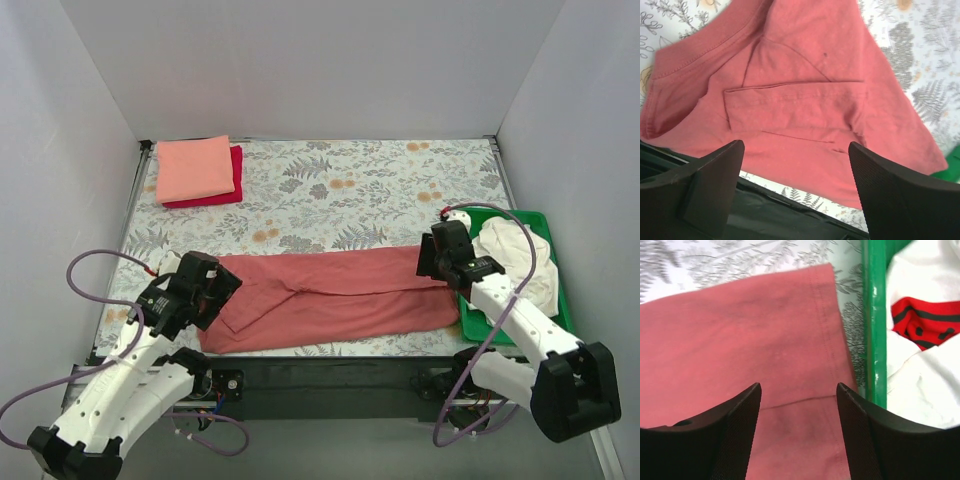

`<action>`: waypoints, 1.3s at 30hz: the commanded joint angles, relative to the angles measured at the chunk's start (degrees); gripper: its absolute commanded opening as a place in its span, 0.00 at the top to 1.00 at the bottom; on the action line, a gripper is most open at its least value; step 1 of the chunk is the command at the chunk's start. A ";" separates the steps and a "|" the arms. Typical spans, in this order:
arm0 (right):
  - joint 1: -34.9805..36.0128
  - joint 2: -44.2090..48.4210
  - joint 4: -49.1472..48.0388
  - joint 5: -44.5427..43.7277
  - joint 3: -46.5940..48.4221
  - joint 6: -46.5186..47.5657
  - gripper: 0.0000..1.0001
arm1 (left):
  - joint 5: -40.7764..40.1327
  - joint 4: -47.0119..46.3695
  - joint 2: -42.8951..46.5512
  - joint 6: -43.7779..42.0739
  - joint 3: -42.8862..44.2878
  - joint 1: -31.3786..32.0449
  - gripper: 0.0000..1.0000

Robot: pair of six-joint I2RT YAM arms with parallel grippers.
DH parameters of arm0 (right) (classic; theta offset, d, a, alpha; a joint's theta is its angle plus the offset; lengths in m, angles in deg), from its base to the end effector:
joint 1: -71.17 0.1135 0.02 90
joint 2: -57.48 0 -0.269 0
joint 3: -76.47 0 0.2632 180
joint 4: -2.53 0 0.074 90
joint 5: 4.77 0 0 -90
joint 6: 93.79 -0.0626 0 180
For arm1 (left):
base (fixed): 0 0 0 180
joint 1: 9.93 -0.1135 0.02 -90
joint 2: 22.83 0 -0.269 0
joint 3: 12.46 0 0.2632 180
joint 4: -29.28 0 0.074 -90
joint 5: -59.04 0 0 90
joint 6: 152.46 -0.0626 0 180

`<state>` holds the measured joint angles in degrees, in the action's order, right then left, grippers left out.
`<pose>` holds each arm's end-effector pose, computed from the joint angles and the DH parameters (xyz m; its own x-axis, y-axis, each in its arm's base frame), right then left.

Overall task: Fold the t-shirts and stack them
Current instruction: Fold the tshirt

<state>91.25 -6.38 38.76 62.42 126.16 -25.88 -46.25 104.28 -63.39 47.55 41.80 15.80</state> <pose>0.2343 0.0598 0.1891 -0.7023 0.1124 -0.7030 0.1940 0.9803 -0.0371 0.1296 -0.0441 0.2329 -0.0159 -0.9985 -0.0530 -0.8467 0.0417 -0.5304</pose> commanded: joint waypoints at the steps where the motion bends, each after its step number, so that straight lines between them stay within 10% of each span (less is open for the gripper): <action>1: 0.23 6.45 -2.30 11.00 0.84 3.44 0.29 | -2.02 1.29 2.94 -0.06 3.48 0.28 0.14; 6: 1.80 9.80 -12.04 35.42 0.14 8.64 0.02 | 2.44 -8.62 -0.48 -5.68 2.95 0.28 0.11; 13: 18.12 -4.83 -27.34 50.47 6.81 10.75 0.02 | 0.24 -23.21 -11.20 -6.13 3.67 -0.59 0.09; 27: 28.61 -48.44 -28.41 56.46 39.06 8.91 0.12 | 17.12 -42.39 -27.47 -9.29 -6.53 -20.19 0.09; 39: 32.66 -55.68 -28.15 59.72 45.05 6.36 0.17 | 16.08 -43.54 -28.26 -11.66 -11.11 -23.10 0.09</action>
<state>123.05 -62.37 11.68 119.91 168.38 -18.45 -30.09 61.70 -92.48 37.63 31.97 -6.82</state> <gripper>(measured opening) 0.837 0.910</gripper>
